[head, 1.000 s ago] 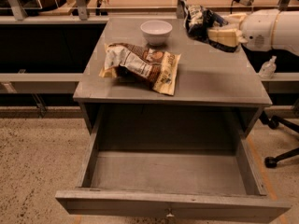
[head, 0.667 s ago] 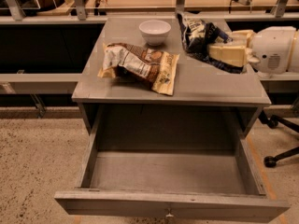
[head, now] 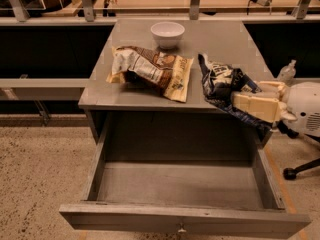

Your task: Place blue chip bag into top drawer

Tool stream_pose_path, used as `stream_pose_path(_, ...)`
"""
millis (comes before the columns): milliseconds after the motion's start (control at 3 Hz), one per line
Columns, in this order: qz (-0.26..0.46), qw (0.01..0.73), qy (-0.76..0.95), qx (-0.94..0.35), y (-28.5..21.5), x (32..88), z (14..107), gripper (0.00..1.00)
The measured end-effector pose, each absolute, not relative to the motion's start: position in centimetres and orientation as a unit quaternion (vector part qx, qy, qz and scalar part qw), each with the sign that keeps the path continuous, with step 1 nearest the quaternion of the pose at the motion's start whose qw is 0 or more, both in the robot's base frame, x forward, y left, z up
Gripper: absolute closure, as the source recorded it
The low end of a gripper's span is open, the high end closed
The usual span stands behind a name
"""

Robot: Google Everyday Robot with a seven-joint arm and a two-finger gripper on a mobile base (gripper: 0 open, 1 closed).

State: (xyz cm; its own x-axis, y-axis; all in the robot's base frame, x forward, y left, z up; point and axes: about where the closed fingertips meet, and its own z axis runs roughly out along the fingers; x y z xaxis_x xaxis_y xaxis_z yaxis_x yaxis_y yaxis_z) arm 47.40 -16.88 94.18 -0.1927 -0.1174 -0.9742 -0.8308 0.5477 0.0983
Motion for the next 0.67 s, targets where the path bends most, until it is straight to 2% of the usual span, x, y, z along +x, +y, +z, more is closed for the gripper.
stream_pose_path(333, 0.345, 0.522, 0.705, -0.334, -16.5, 46.9, 93.4, 1.00)
stream_pose_path(667, 0.366, 0.457, 0.755, -0.296, -17.4, 45.1, 87.4, 1.00)
